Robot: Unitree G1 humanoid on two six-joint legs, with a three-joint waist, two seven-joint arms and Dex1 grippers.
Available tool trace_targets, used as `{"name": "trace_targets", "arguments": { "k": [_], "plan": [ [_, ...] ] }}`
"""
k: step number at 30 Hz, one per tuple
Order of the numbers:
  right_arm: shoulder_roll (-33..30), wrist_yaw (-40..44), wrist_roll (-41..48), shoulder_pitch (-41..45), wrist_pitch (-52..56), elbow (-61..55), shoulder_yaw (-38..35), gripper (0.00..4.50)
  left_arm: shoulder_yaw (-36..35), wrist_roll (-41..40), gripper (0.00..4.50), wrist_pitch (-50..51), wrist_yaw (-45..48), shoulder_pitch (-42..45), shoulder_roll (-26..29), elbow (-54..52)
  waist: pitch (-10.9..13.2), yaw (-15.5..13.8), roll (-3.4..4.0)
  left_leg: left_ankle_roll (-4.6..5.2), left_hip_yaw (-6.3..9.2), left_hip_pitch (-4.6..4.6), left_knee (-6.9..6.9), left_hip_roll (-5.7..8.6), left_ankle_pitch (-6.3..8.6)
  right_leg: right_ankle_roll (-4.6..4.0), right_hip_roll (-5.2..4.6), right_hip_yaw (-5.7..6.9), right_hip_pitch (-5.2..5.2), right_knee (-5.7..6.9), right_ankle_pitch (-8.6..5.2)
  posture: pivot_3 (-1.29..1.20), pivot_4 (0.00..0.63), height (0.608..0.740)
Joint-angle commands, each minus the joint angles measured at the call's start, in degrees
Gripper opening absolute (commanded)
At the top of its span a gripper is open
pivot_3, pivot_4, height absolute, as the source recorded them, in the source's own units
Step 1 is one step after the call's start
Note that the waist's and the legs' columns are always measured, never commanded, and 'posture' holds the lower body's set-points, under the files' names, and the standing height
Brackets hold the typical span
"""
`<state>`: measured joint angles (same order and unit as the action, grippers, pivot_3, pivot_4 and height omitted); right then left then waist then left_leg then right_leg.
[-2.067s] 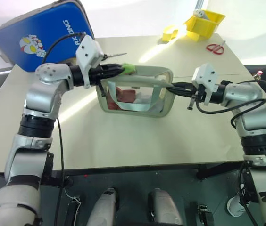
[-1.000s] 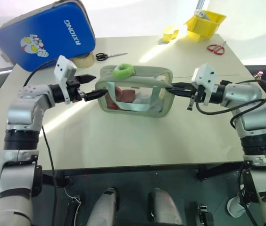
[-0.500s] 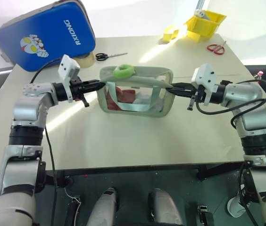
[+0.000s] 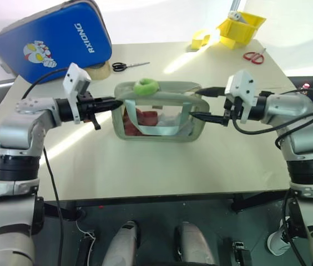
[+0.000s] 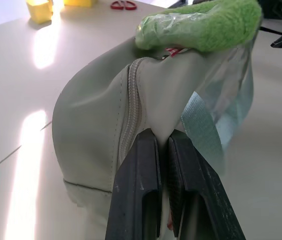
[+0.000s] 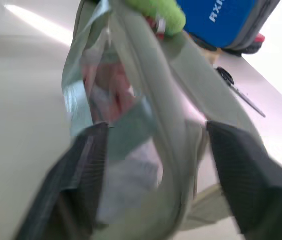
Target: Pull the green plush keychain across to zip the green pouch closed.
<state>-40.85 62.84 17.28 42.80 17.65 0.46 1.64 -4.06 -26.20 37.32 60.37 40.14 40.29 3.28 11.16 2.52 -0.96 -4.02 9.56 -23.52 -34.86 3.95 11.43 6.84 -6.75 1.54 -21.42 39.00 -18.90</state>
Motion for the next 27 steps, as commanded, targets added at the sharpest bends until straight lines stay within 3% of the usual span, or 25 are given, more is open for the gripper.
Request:
{"name": "trace_targets", "arguments": {
  "k": [1,7,17,27],
  "plan": [
    [1.5,-0.4,2.6,5.0,2.1,-5.0,0.0,4.45,-1.0,0.0,0.00,-2.4,-1.0,-1.4,0.5,-4.5,0.0,0.1,0.00,0.00,0.00,0.00,0.00,0.00,0.00,0.00,0.00,0.00,0.00,0.00,0.00,0.00,0.150,0.740],
    [5.4,0.5,3.0,11.4,3.4,-5.1,3.2,4.45,0.1,2.3,0.00,-6.6,-2.0,-3.3,0.7,-4.8,0.0,0.0,-0.01,0.00,0.01,0.00,0.02,0.00,0.00,0.00,0.00,-0.01,0.00,-0.01,0.00,0.00,0.150,0.740],
    [10.4,3.2,-6.2,13.3,-13.8,6.3,11.0,4.45,0.4,2.1,0.00,-7.4,-1.8,-3.5,0.6,-4.8,0.0,0.0,-0.01,0.00,0.01,0.00,0.02,0.01,0.00,0.00,0.00,-0.01,0.00,-0.02,0.00,0.00,0.150,0.740],
    [15.3,2.6,-9.5,16.9,-19.6,14.4,11.5,4.45,0.3,1.9,0.00,-7.2,-1.6,-3.6,0.9,-5.1,0.0,0.1,-0.01,-0.02,0.03,0.00,0.02,0.00,-0.01,0.00,0.00,0.00,-0.01,0.00,0.00,0.00,0.150,0.740]
  ]
}}
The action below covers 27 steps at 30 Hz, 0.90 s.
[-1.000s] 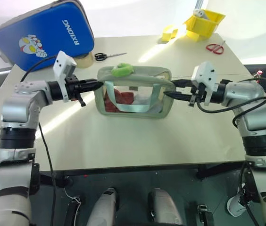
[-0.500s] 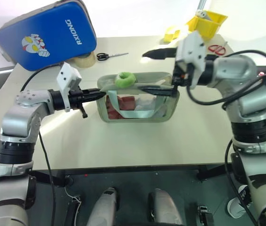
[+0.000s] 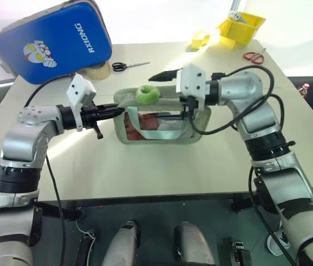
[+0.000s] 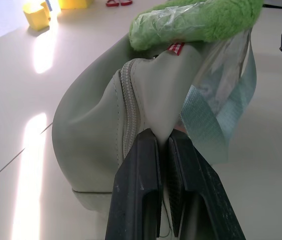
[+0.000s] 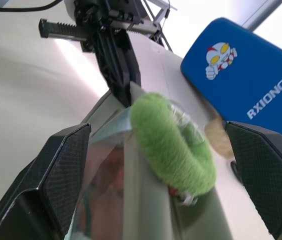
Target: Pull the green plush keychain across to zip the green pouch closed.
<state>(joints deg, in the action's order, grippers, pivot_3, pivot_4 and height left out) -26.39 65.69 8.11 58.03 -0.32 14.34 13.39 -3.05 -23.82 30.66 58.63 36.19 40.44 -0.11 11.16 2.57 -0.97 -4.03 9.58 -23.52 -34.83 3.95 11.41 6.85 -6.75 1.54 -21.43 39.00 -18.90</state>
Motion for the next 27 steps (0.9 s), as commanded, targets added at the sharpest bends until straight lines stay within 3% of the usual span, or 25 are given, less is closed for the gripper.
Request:
{"name": "trace_targets", "arguments": {
  "k": [1,2,4,9,11,19,27],
  "plan": [
    [1.1,-0.3,-0.9,1.9,-2.3,1.3,-0.2,4.45,-0.8,-0.6,0.00,-0.4,0.2,0.5,0.7,-1.6,0.0,0.0,0.00,0.00,0.00,0.00,0.00,0.00,0.00,0.00,0.00,0.00,0.00,0.00,0.00,0.00,0.150,0.740],
    [1.3,-0.4,-1.4,2.2,-3.1,2.1,-0.1,3.93,-0.9,-0.7,0.00,-0.4,0.2,0.6,0.7,-1.5,0.0,0.0,0.00,0.00,0.00,0.00,0.00,0.00,0.00,0.00,0.00,0.00,0.00,0.00,0.00,0.00,0.150,0.740],
    [1.7,-1.1,-2.6,2.8,-4.6,3.9,0.1,3.30,-0.9,-0.8,0.00,-0.3,0.2,0.9,0.7,-1.4,0.0,0.0,0.00,0.00,0.00,0.00,0.00,0.00,0.00,0.00,0.00,0.00,0.00,0.00,0.00,0.00,0.150,0.740],
    [1.6,-3.0,-6.9,3.5,-9.3,7.5,1.2,0.70,-0.8,-1.0,0.00,-0.1,0.0,1.2,0.6,-1.5,0.0,0.0,0.00,0.00,0.00,0.00,0.01,0.00,0.00,0.00,0.00,0.00,-0.01,0.00,0.00,0.00,0.150,0.740],
    [1.9,-3.2,-6.2,3.5,-9.2,7.8,0.3,0.05,-0.9,-1.0,0.00,-0.2,0.0,1.3,0.6,-1.3,0.0,0.0,0.00,0.00,0.00,0.00,0.01,0.00,0.00,0.00,0.00,0.00,-0.01,0.00,0.00,0.00,0.150,0.740],
    [-1.1,-1.3,-0.1,2.8,0.3,3.6,-4.4,0.05,-1.1,-0.9,0.00,-0.2,0.0,0.6,0.9,-1.2,0.0,0.0,0.00,0.00,0.00,0.00,0.02,0.00,0.00,0.00,0.00,-0.01,-0.01,0.00,0.00,0.00,0.150,0.740],
    [-9.6,-1.3,-3.9,1.0,-5.8,8.8,-5.3,0.05,-1.0,-0.8,0.00,-0.3,-0.2,0.8,0.9,-0.9,0.0,0.0,0.00,0.02,-0.02,0.00,0.02,0.01,0.01,0.00,0.00,-0.01,-0.01,-0.01,0.00,0.00,0.150,0.740]
  ]
}}
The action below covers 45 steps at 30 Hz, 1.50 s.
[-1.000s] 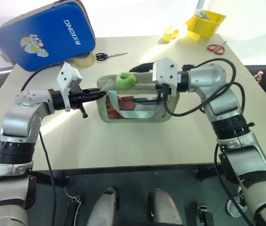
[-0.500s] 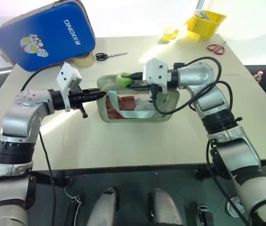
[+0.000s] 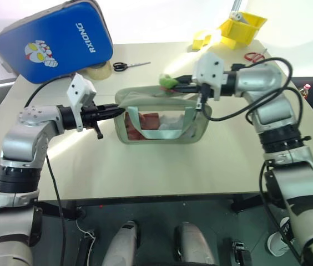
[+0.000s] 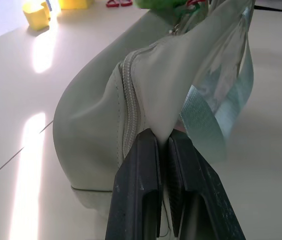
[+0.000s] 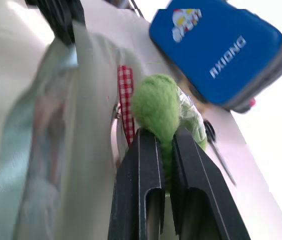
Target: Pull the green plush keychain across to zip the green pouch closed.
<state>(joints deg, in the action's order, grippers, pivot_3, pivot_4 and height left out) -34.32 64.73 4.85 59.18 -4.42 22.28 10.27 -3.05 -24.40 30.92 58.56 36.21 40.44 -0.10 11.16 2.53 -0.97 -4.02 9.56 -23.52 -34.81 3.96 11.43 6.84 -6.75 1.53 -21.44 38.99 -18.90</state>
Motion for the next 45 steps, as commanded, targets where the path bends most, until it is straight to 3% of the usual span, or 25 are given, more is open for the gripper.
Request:
{"name": "trace_targets", "arguments": {
  "k": [1,19,26,32,38,43,45],
  "plan": [
    [-2.1,-0.8,-0.7,-0.2,-1.6,1.4,-2.4,0.05,-1.0,-0.2,0.00,-0.6,-0.1,0.7,0.9,-1.0,0.0,0.1,0.00,0.00,0.00,0.00,0.00,0.00,0.00,0.00,0.00,0.00,0.00,0.00,0.00,0.00,0.150,0.740],
    [-11.0,-7.3,0.8,-10.5,3.7,2.4,-10.7,0.05,-0.6,0.2,0.00,-1.0,0.2,1.5,0.9,0.3,0.0,0.0,0.00,0.01,-0.03,0.00,0.00,0.00,0.00,0.00,0.00,-0.01,0.01,-0.01,0.00,0.00,0.150,0.740],
    [-8.2,-13.3,7.5,-19.3,17.9,-4.5,-16.9,0.05,-0.4,0.1,0.00,-0.9,0.4,1.8,0.9,0.6,0.0,0.0,0.01,0.01,-0.04,0.00,0.00,0.00,0.00,0.00,-0.01,-0.01,0.02,-0.01,0.00,0.00,0.150,0.740],
    [-2.6,-18.2,9.8,-30.1,24.5,-15.7,-16.5,0.05,-0.4,0.2,0.00,-0.9,0.4,2.1,1.1,0.9,0.0,0.0,0.00,0.01,-0.03,0.00,-0.01,-0.01,0.00,0.00,-0.01,-0.01,0.03,0.00,0.00,0.00,0.150,0.740],
    [2.4,-22.4,10.2,-32.6,27.5,-20.4,-15.2,0.05,-0.6,0.3,0.00,-0.8,0.3,2.2,1.2,0.9,0.0,0.0,0.02,0.01,-0.02,0.01,-0.01,-0.01,0.00,0.00,0.00,-0.02,0.02,0.02,0.00,0.00,0.150,0.740],
    [2.1,-22.8,11.2,-31.7,29.0,-20.6,-16.2,0.05,-0.6,0.6,0.00,-0.8,0.2,1.9,1.8,0.7,0.0,0.0,0.02,0.01,-0.02,0.01,-0.01,0.00,0.01,0.00,0.00,-0.02,0.03,0.00,0.00,0.00,0.150,0.740],
    [1.3,-21.5,12.8,-30.7,30.2,-20.8,-16.9,0.74,-0.5,0.8,0.00,-0.8,0.0,1.9,2.0,0.7,0.0,0.1,0.02,0.01,-0.03,0.01,0.00,-0.01,0.01,0.00,0.00,-0.02,0.02,0.00,0.00,0.00,0.150,0.740]
  ]
}}
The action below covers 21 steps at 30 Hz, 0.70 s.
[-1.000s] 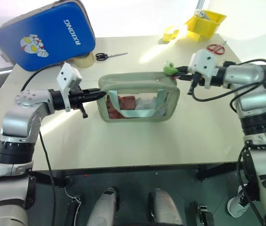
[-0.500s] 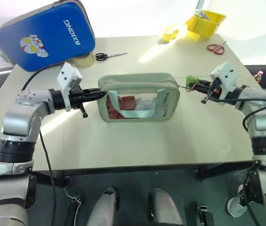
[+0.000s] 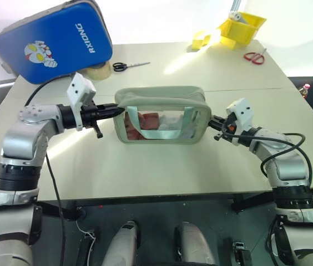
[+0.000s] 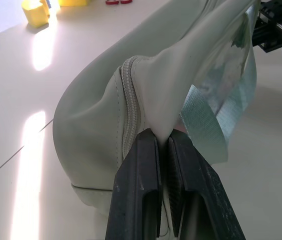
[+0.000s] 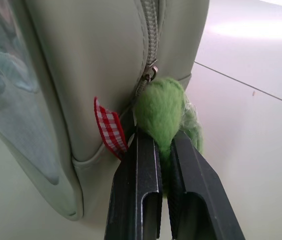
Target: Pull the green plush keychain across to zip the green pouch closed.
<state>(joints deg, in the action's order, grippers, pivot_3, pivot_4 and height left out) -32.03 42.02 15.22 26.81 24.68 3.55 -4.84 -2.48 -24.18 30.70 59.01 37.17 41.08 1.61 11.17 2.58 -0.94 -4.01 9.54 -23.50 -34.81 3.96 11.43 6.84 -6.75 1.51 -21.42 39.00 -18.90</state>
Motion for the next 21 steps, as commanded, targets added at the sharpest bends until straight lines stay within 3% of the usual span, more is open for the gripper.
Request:
{"name": "trace_targets", "arguments": {
  "k": [1,8,13,18,21],
  "plan": [
    [-1.6,1.8,2.8,2.1,1.4,-2.2,-1.9,1.11,-1.0,0.7,0.00,-0.7,-0.5,0.9,1.4,-0.9,0.0,0.0,0.00,0.00,0.00,0.00,0.01,0.00,0.00,0.00,0.00,0.00,-0.01,0.00,0.00,0.00,0.150,0.740],
    [-12.0,13.7,8.1,4.2,7.3,-4.5,-2.1,4.47,-1.2,0.8,0.00,-1.0,-0.5,1.4,1.6,-0.3,0.0,-0.2,0.00,0.03,-0.01,-0.01,0.00,0.00,0.01,0.01,0.00,0.01,0.01,-0.01,0.00,0.00,0.150,0.740],
    [-20.6,21.8,9.7,9.8,9.9,-2.8,-1.5,4.47,-1.4,0.7,0.00,-1.4,-0.4,1.4,2.0,0.0,0.0,0.0,0.00,0.06,-0.04,-0.01,-0.01,0.00,0.04,0.01,0.00,0.01,0.00,-0.01,0.00,0.00,0.150,0.740],
    [-21.6,24.2,9.2,16.1,9.5,-1.5,0.1,4.47,-1.6,0.5,0.00,-0.9,-0.4,1.7,2.2,-0.1,0.0,-0.1,-0.01,0.07,-0.04,-0.01,0.00,-0.02,0.04,0.01,0.00,0.01,0.00,-0.03,-0.01,0.00,0.150,0.740],
    [-20.9,24.7,9.8,18.2,10.6,-2.5,0.8,4.50,-1.7,0.0,1.12,-0.1,-0.2,1.3,2.4,-0.8,0.0,-0.1,-0.01,0.07,-0.04,-0.02,0.01,-0.01,0.04,0.01,-0.01,0.01,0.00,-0.05,-0.01,0.00,0.150,0.740]
  ]
}}
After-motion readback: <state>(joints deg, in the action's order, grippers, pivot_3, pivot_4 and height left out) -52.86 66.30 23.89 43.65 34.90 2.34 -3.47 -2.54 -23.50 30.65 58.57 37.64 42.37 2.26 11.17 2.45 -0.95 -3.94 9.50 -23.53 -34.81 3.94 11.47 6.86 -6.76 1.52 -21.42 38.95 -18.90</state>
